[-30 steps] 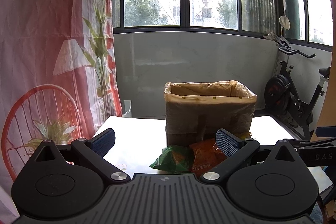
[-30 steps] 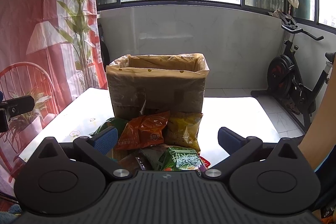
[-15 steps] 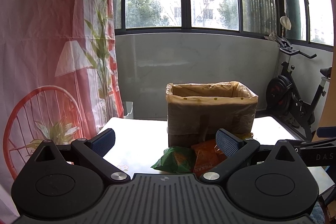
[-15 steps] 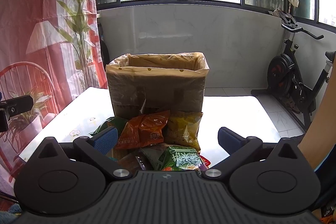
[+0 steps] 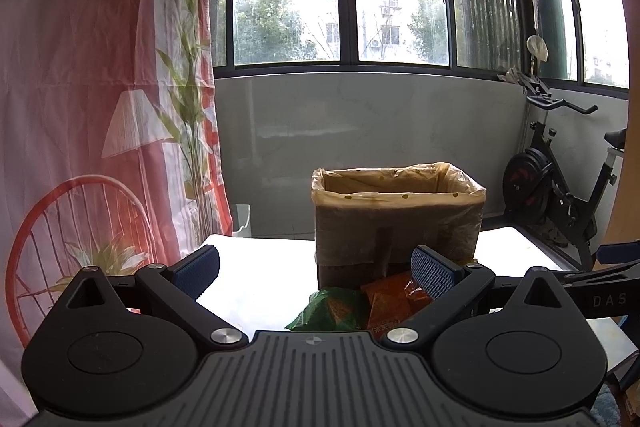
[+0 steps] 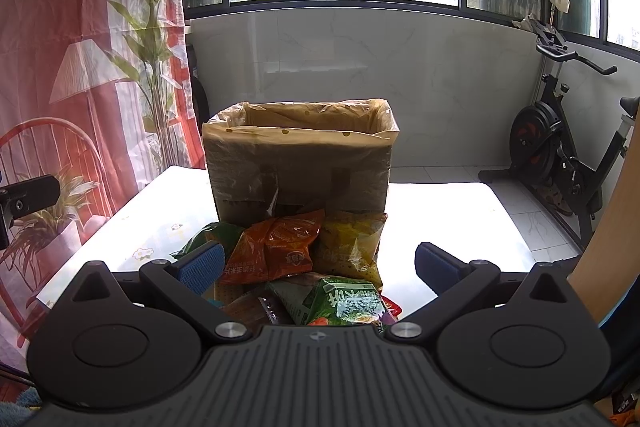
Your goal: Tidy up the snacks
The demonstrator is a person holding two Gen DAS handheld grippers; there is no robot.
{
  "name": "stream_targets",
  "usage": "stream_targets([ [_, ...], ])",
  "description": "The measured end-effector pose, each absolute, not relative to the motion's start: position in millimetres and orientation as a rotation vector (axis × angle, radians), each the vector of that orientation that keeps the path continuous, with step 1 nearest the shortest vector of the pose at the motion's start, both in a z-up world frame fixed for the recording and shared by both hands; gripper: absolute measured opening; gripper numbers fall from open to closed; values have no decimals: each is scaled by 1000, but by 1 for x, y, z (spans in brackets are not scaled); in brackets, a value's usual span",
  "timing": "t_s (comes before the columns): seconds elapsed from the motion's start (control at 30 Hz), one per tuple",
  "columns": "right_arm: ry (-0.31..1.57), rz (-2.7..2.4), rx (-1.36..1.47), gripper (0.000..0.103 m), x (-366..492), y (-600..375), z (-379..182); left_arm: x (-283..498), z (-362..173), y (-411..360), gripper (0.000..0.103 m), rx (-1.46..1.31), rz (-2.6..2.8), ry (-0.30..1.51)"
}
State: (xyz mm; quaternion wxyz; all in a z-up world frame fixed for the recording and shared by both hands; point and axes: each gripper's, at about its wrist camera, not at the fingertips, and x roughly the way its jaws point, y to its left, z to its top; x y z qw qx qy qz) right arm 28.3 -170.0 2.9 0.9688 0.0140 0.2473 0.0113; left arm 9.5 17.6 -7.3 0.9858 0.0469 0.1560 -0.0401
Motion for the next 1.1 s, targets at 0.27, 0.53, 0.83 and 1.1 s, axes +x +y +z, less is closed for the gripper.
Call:
stream_targets([
  [0.27,499,24,28,103,28,-170,3,10,-8,17,103,94,-74,317],
  [0.53,500,22,28,103,28,-170,3,11,-7,18,103,90,-74,317],
  [0.83,499,23,29,103,28,-170,3,13,-8,22,103,68,-66,330],
  [1.1,398,45,92,103,28,-184,4,27,-9,36,103,-32,-55,281],
])
